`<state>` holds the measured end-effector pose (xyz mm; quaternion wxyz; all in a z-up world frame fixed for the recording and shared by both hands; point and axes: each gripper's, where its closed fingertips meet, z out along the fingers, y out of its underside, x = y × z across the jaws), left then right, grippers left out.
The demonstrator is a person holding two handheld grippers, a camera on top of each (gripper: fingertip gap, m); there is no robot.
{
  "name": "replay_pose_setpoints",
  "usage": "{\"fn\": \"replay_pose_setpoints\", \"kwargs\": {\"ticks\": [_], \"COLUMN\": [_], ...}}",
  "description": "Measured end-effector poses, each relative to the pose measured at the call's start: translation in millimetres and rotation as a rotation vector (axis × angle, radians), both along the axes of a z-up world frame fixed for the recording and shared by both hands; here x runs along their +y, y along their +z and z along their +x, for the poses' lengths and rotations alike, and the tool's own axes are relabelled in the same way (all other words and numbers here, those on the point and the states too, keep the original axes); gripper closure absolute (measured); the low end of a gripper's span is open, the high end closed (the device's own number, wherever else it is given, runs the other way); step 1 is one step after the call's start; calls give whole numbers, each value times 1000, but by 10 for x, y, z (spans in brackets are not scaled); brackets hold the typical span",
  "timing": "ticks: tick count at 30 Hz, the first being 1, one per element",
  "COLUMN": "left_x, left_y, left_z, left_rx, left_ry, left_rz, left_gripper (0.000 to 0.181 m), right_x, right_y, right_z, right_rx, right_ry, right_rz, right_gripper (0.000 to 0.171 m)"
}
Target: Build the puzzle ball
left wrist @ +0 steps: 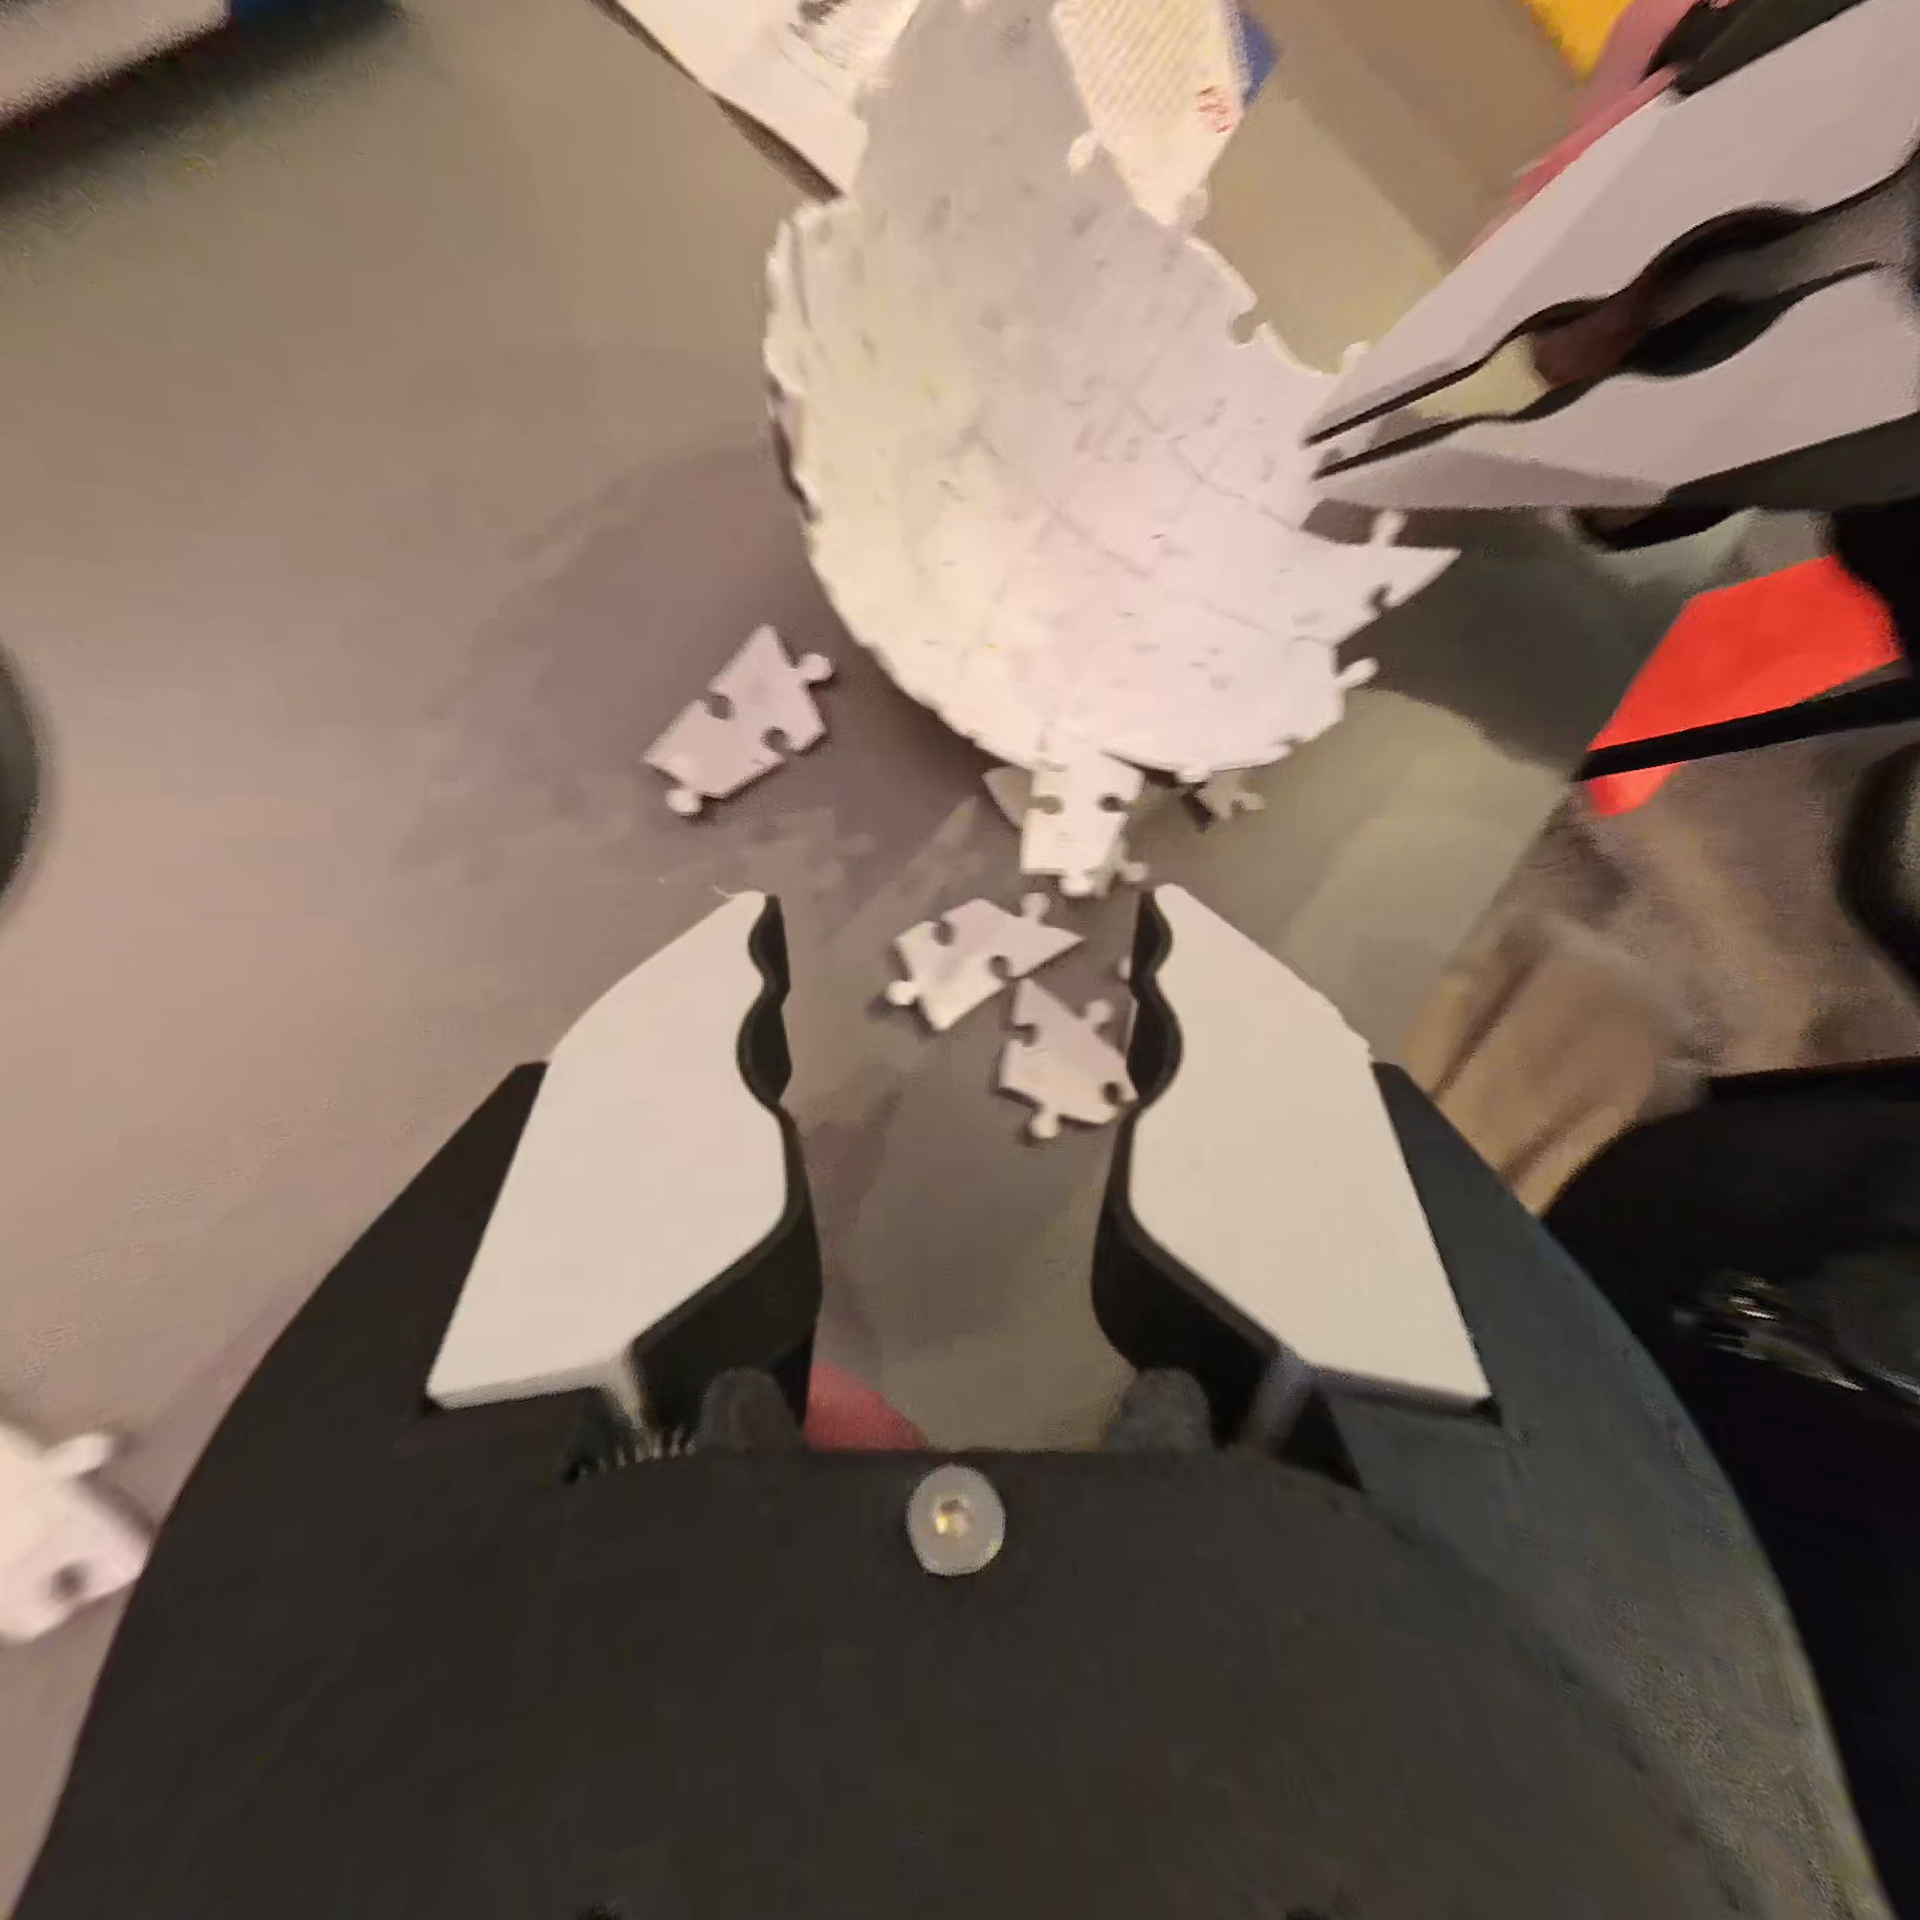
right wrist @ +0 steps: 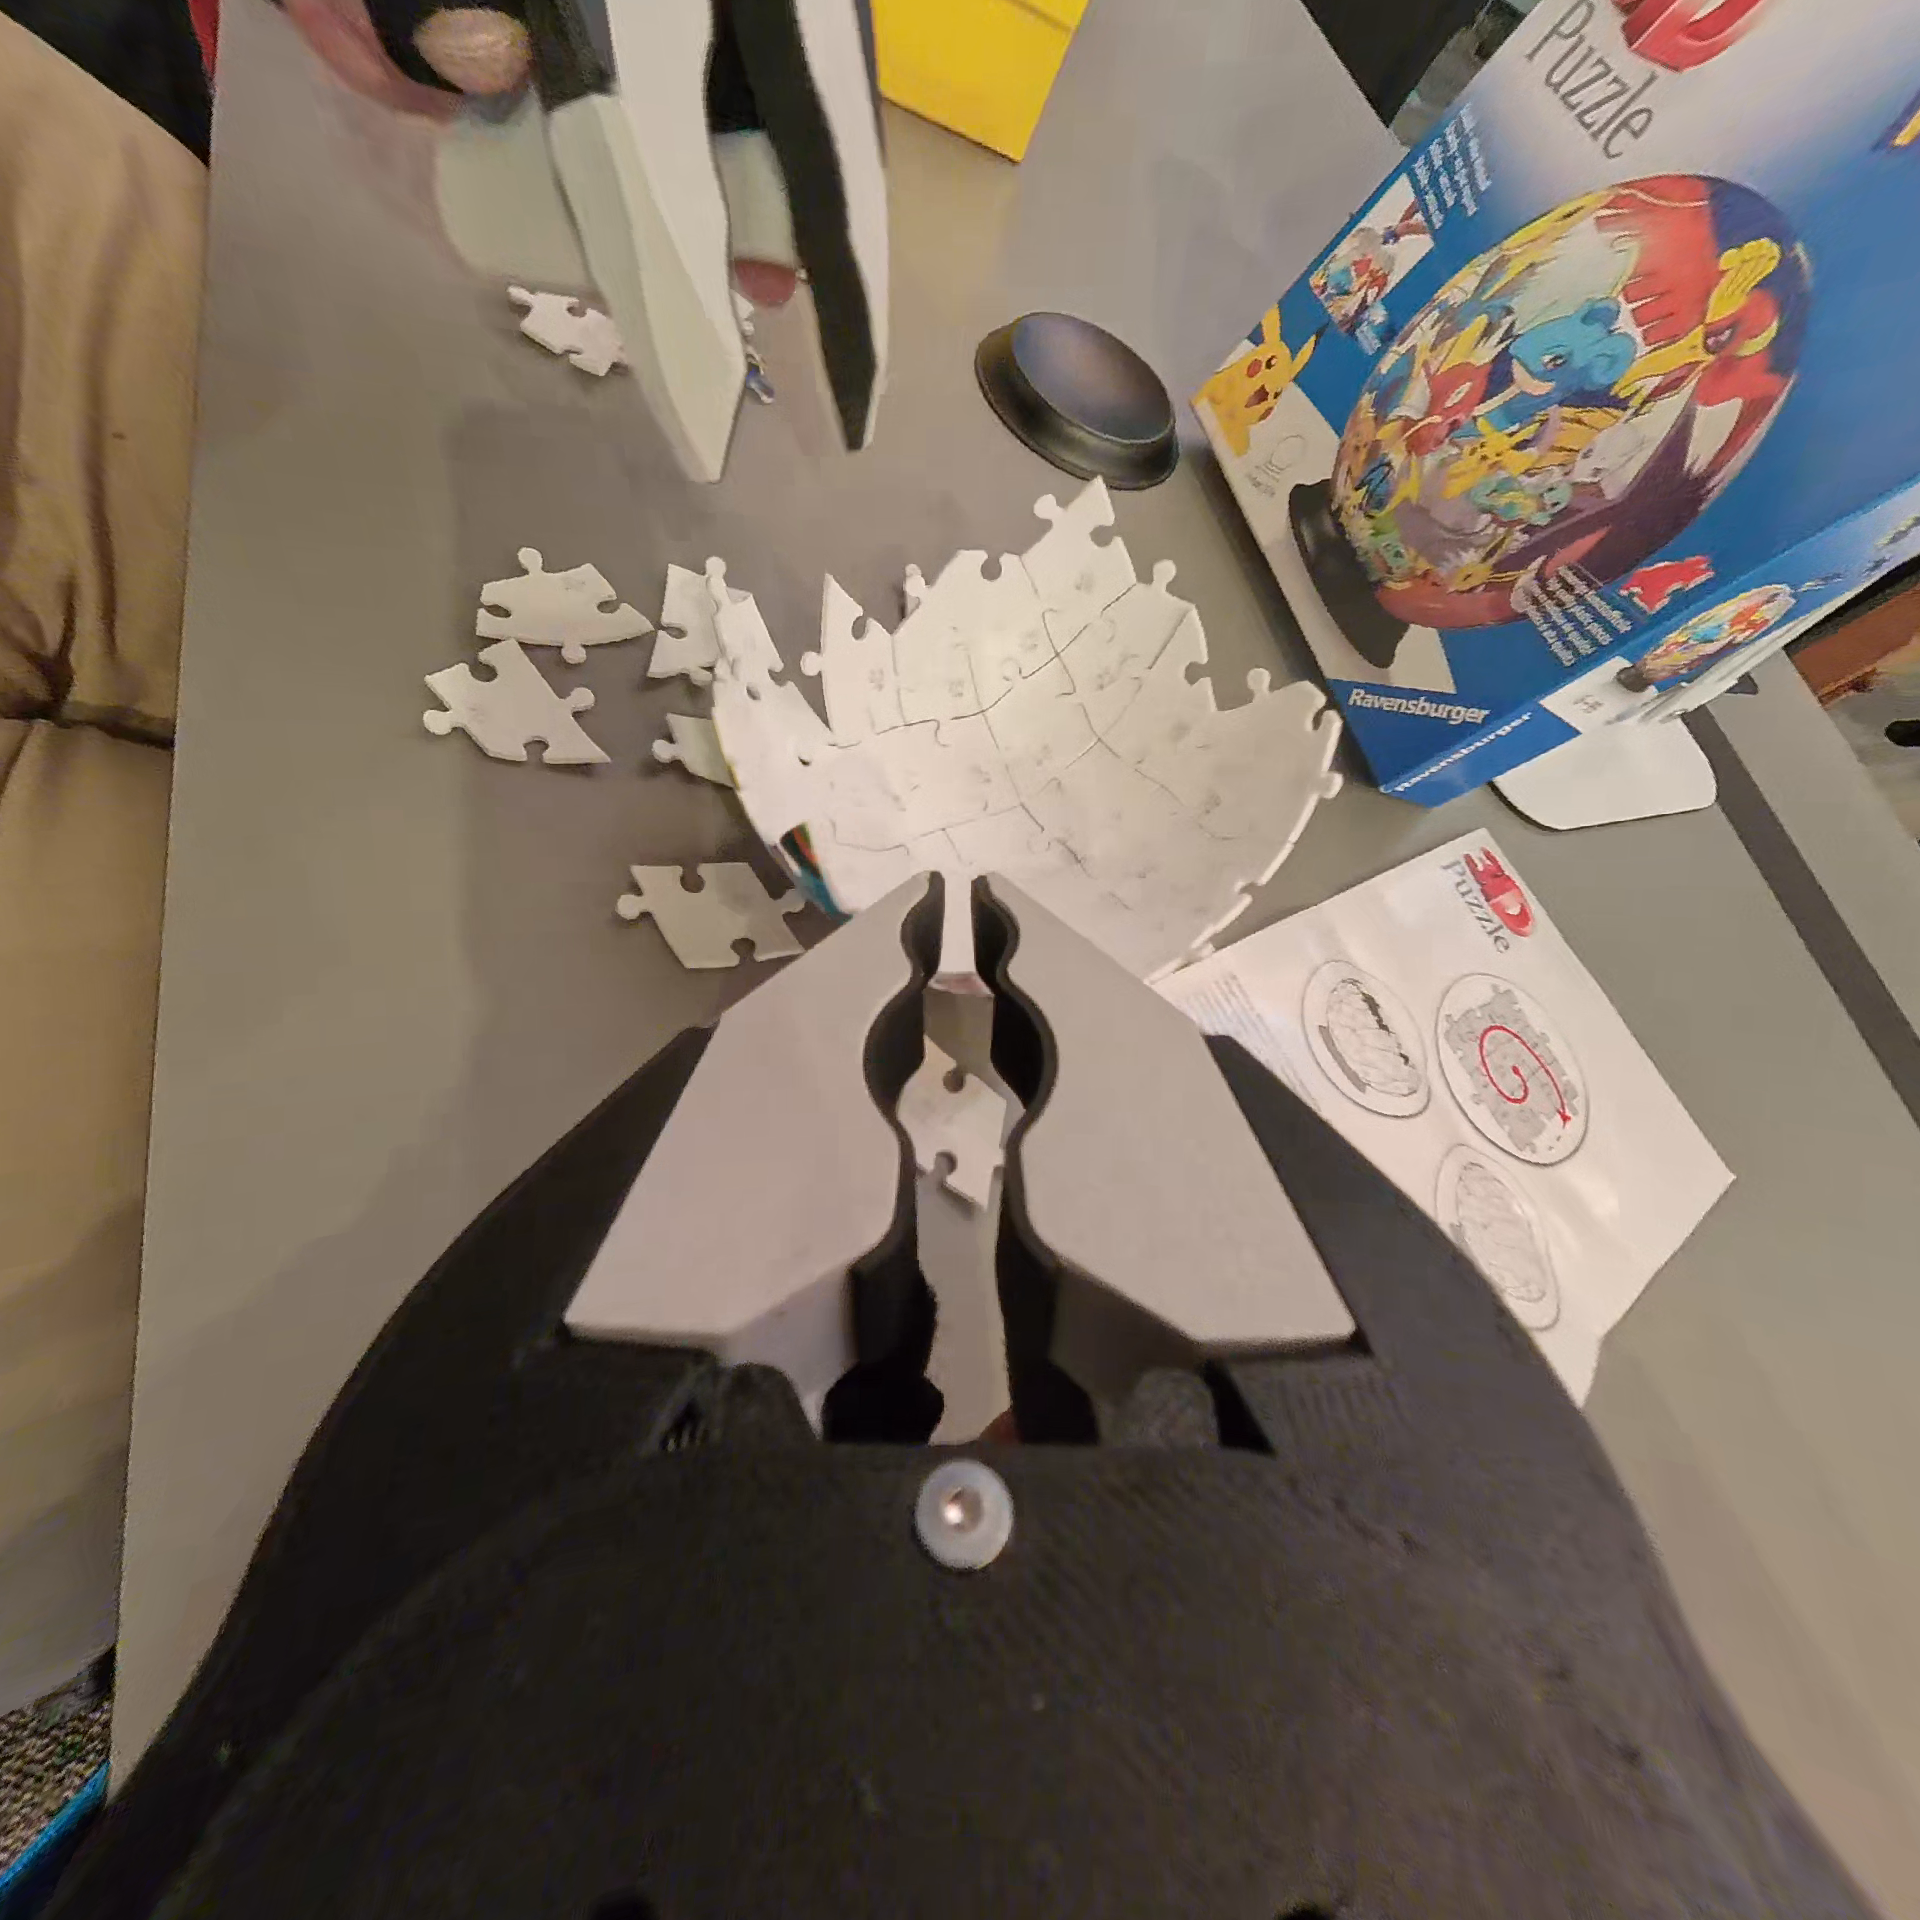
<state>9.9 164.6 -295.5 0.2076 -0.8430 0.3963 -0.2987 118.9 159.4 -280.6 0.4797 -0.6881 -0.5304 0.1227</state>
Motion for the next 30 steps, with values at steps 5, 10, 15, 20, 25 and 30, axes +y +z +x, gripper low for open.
{"fn": "replay_pose_setpoints", "kwargs": {"ticks": [5,10,15,20,25,30], "left_x": [-191,-2,185,217,391,408], "left_y": [-88,-62,-8,145,176,20], "left_z": [147,276,357,426,380,376], "left_rx": [-80,-124,-230,-360,-385,-259], "left_ry": [-14,33,63,28,32,20], "left_rz": [-115,-121,-238,-354,-373,-380], "left_gripper": [121,119,116,115,115,114], "right_x": [-45,-42,-30,-55,-48,-54], "right_y": [-81,-119,-152,-150,-149,-159], "right_z": [-64,-156,-235,-296,-338,-394], "right_rx": [1,-3,-16,-1,-2,-11], "right_ry": [2,0,-12,-8,-11,-11], "right_rz": [-32,-42,-28,-30,-23,-17], "right_gripper": [167,168,170,169,169,170]}}
